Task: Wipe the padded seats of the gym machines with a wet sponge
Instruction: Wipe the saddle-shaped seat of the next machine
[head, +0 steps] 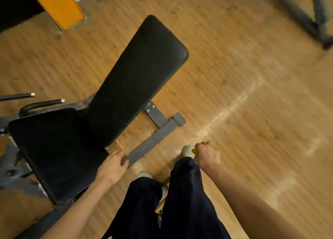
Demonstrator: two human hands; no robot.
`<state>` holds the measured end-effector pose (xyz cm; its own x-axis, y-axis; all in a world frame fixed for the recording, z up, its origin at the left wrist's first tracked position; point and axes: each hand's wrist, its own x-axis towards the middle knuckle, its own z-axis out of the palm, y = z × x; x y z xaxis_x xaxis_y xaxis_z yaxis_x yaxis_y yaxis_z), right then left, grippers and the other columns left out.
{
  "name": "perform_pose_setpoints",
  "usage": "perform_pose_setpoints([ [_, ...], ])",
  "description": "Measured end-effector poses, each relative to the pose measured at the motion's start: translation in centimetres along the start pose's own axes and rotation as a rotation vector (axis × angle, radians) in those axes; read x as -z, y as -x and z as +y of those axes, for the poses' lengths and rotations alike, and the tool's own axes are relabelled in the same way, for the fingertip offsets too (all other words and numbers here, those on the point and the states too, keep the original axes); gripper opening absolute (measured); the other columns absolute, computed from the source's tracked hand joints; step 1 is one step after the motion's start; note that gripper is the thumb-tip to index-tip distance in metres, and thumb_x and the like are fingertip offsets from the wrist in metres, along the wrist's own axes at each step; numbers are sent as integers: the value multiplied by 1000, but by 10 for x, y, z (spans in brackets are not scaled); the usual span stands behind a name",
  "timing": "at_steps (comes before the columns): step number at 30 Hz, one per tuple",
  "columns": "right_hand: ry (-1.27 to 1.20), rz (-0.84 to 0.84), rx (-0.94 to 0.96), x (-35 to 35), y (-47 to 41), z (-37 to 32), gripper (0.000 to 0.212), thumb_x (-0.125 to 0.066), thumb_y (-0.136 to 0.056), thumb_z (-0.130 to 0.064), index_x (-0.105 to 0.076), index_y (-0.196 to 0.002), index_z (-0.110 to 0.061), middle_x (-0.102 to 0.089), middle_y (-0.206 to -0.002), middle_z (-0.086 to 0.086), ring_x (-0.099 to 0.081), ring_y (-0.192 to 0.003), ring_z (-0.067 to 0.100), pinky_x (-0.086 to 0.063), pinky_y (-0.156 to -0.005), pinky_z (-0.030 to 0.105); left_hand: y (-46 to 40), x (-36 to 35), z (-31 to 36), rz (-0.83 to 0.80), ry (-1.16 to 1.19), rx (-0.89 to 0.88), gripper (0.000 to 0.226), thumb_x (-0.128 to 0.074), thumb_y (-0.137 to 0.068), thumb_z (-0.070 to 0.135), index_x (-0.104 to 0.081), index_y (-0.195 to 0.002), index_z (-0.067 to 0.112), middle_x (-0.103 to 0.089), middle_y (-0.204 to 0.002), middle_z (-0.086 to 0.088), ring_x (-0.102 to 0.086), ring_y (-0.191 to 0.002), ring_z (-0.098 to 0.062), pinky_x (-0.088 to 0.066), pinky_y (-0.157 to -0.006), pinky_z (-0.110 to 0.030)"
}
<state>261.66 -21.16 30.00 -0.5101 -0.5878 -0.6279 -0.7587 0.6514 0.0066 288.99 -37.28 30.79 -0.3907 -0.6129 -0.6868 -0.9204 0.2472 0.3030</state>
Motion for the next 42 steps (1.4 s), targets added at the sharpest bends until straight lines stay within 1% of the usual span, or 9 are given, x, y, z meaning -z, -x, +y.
perform_pose_setpoints([
  [7, -220, -85, -214, -8, -5, 121, 27, -47, -98, -27, -58, -121, -19, -59, -121, 2, -48, -122, 20, -50, -88, 33, -48, -15, 132, -36, -82, -96, 46, -50, -100, 29, -45, -145, 19, -45, -147, -5, -48, -130, -24, -42, -106, -38],
  [10, -310, -99, -269, -1, -15, 169, 25, -48, -97, -25, -59, -118, -19, -61, -118, 1, -45, -125, 19, -49, -86, 32, -64, -28, 183, -71, -105, -109, 43, -50, -101, 26, -47, -143, 15, -49, -143, -8, -50, -127, -25, -38, -102, -31],
  [13, -371, -78, -322, 13, -28, 207, 27, -52, -93, -21, -59, -119, -20, -62, -117, 0, -44, -125, 19, -48, -81, 31, -80, -34, 225, -102, -99, -117, 42, -52, -100, 24, -49, -141, 13, -51, -141, -11, -51, -127, -25, -38, -103, -30],
  [20, -503, 49, -355, 73, -83, 258, 29, -57, -91, -24, -59, -119, -18, -60, -117, 4, -47, -121, 22, -47, -79, 33, -129, -20, 280, -152, -147, -43, 42, -55, -98, 27, -51, -139, 17, -60, -129, -9, -62, -111, -24, -48, -97, -35],
  [25, -545, 75, -357, 110, -134, 282, 29, -55, -90, -23, -59, -118, -17, -60, -114, 5, -49, -116, 24, -46, -74, 33, -186, -5, 314, -192, -122, 19, 40, -59, -96, 21, -56, -134, 9, -59, -134, -13, -56, -123, -28, -40, -104, -35],
  [29, -611, 14, -469, 132, -172, 309, 27, -53, -93, -26, -59, -118, -19, -59, -115, 5, -55, -110, 24, -48, -78, 33, -245, 13, 362, -221, -96, 47, 36, -61, -95, 20, -60, -130, 11, -61, -132, -12, -56, -122, -29, -42, -101, -35],
  [34, -693, -61, -624, 146, -193, 354, 27, -52, -94, -30, -60, -119, -21, -59, -117, 4, -58, -108, 22, -49, -80, 30, -307, 41, 473, -320, -148, -85, 40, -52, -100, 25, -50, -139, 13, -54, -141, -4, -51, -129, -22, -41, -97, -27],
  [38, -777, -138, -760, 158, -206, 392, 26, -57, -89, -28, -62, -113, -22, -64, -114, 3, -61, -105, 22, -52, -80, 29, -349, 61, 571, -284, -126, -240, 39, -55, -99, 19, -52, -137, 12, -51, -144, -6, -48, -132, -23, -37, -107, -31],
  [42, -862, -207, -862, 171, -235, 436, 25, -60, -85, -27, -64, -109, -22, -68, -111, 0, -65, -99, 21, -55, -77, 29, -386, 71, 665, -248, -115, -319, 40, -52, -100, 22, -50, -140, 16, -51, -143, -3, -46, -133, -22, -37, -104, -29],
])
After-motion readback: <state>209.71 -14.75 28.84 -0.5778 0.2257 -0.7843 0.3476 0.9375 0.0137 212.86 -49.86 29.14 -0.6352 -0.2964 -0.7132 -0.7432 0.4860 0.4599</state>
